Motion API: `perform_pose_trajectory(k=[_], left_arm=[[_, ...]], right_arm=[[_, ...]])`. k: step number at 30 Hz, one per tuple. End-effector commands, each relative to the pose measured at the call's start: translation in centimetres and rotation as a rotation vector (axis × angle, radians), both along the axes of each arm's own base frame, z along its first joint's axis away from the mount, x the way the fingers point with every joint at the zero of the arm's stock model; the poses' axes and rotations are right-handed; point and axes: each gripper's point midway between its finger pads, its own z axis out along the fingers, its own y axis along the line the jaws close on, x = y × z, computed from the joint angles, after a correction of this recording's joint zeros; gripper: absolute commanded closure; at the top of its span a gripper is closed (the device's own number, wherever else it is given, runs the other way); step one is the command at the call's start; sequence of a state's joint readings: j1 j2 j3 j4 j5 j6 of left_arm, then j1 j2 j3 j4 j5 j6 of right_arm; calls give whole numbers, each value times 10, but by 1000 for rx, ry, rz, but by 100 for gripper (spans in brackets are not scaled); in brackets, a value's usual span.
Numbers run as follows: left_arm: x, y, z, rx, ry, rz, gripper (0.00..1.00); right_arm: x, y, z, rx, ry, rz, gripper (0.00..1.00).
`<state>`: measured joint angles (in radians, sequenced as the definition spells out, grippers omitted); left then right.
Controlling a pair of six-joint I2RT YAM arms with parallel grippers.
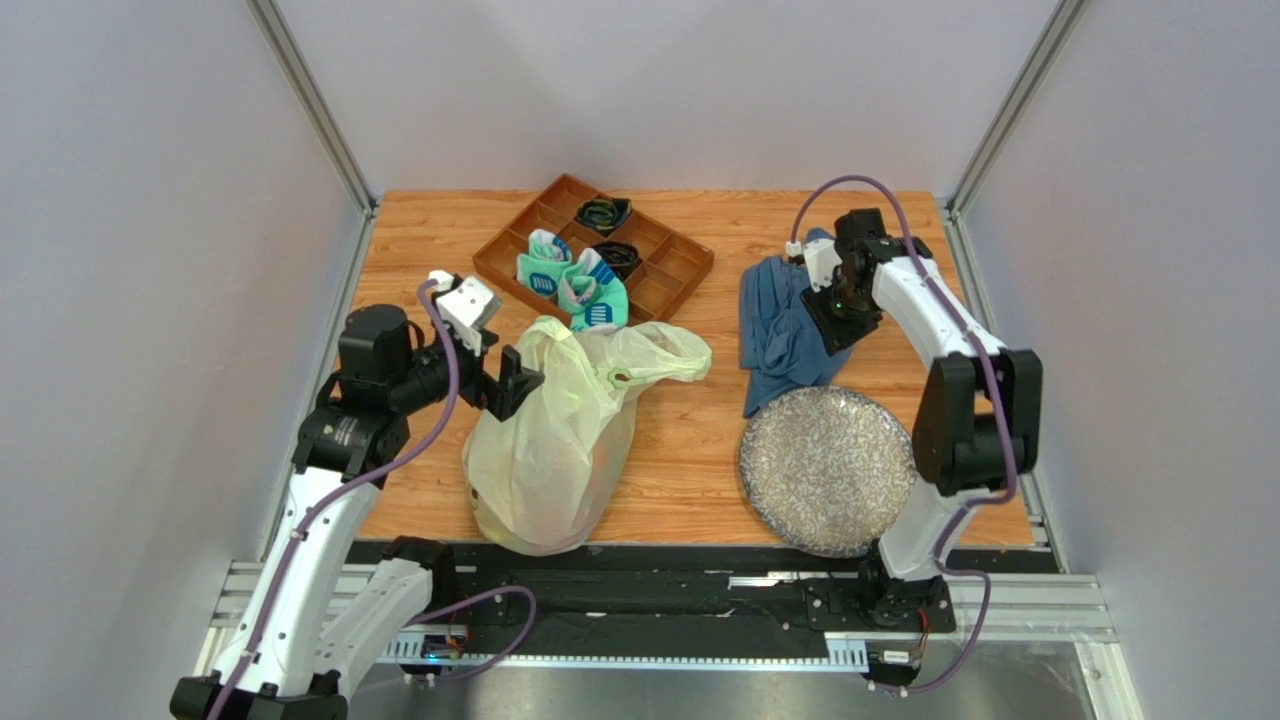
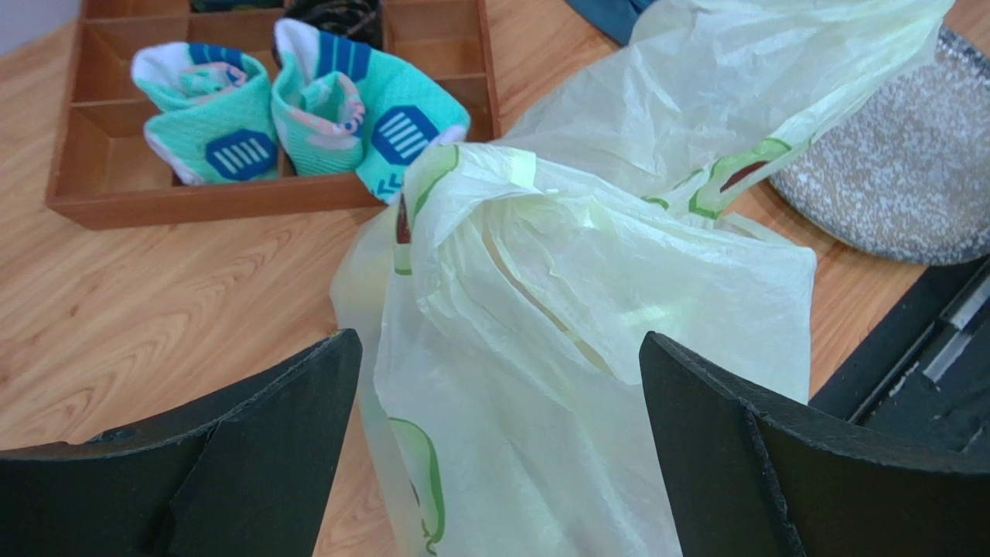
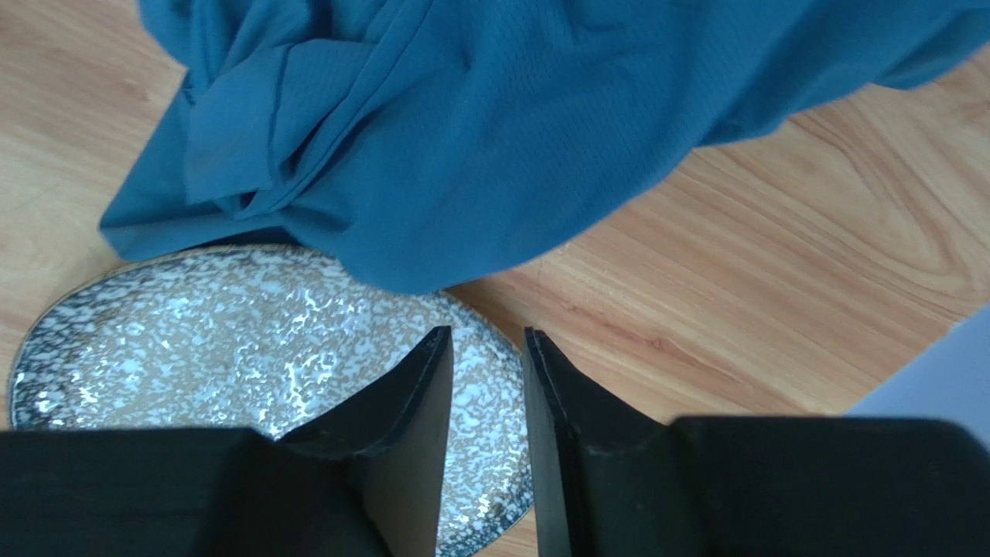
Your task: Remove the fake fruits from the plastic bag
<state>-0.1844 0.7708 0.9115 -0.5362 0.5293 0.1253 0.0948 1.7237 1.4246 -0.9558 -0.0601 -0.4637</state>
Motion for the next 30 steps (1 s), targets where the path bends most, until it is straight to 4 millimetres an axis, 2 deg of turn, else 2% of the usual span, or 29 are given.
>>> perform_pose_trajectory(k=[1,2,3,4,5,6,7,8,9,10,11,12,13,14,15,17,18,19,20,21,22,23,25,26,27,29,30], left_arm=[[0,-4,4,56,-28,-48,1],[3,-4,8,58,-34,-41,1],[5,-2,11,66,-39,-35,1],[7,-2,17,70,-49,-34,1],[9,-1,18,79,-52,-31,1],[10,0,19,97,-55,-32,1],[14,0,22,105,-54,-31,1],[16,1,23,120,-57,-33,1],[16,2,20,133,-42,-37,1],[19,1,23,138,-36,-43,2],[19,1,24,144,-34,-48,2],[18,0,23,143,-17,-56,2],[19,-2,28,139,-20,-64,2],[17,-3,29,135,-10,-70,2],[17,-3,31,132,-6,-68,2],[20,-4,37,115,1,-58,2],[22,-5,38,110,1,-53,2],[23,-6,38,104,0,-50,2],[27,-5,40,91,-4,-27,1],[29,-5,39,87,0,-18,1],[31,-4,35,85,9,-11,1],[34,-4,34,80,7,-2,1],[36,-5,31,76,10,-2,1],[38,-6,31,73,13,0,1],[38,-6,29,73,25,-3,1],[38,-8,34,63,20,-3,1],[39,-9,42,53,6,-4,3]], right_arm=[[27,-4,-14,-37,40,13,69],[31,-4,-31,-42,81,11,70],[45,-3,-28,-39,54,11,70],[53,-3,-34,-43,58,10,70],[60,-6,-54,-67,91,2,70],[88,-5,-44,-66,34,-5,71],[101,-13,-46,-96,28,-26,71],[110,-22,-72,-116,82,-44,72],[126,-26,-75,-121,69,-58,72],[167,-32,-44,-121,-55,-83,73],[178,-49,-48,-151,-56,-110,75],[190,-56,-74,-168,-38,-115,75],[221,-63,-42,-177,-166,-132,75],[233,-69,-37,-202,-213,-133,76],[240,-87,-20,-205,-261,-163,77],[236,-80,-13,-155,-280,-148,77],[230,-72,3,-117,-299,-135,76],[218,-63,60,-69,-386,-126,74],[192,-43,40,29,-318,-78,64],[176,-33,52,70,-325,-53,58],[149,-24,97,106,-390,-8,53],[113,-7,69,180,-286,55,45],[66,3,66,187,-245,195,40],[38,7,78,180,-253,247,37],[3,5,43,166,-156,289,36],[-29,-6,31,101,-131,289,36],[-53,-11,5,83,-53,276,36]])
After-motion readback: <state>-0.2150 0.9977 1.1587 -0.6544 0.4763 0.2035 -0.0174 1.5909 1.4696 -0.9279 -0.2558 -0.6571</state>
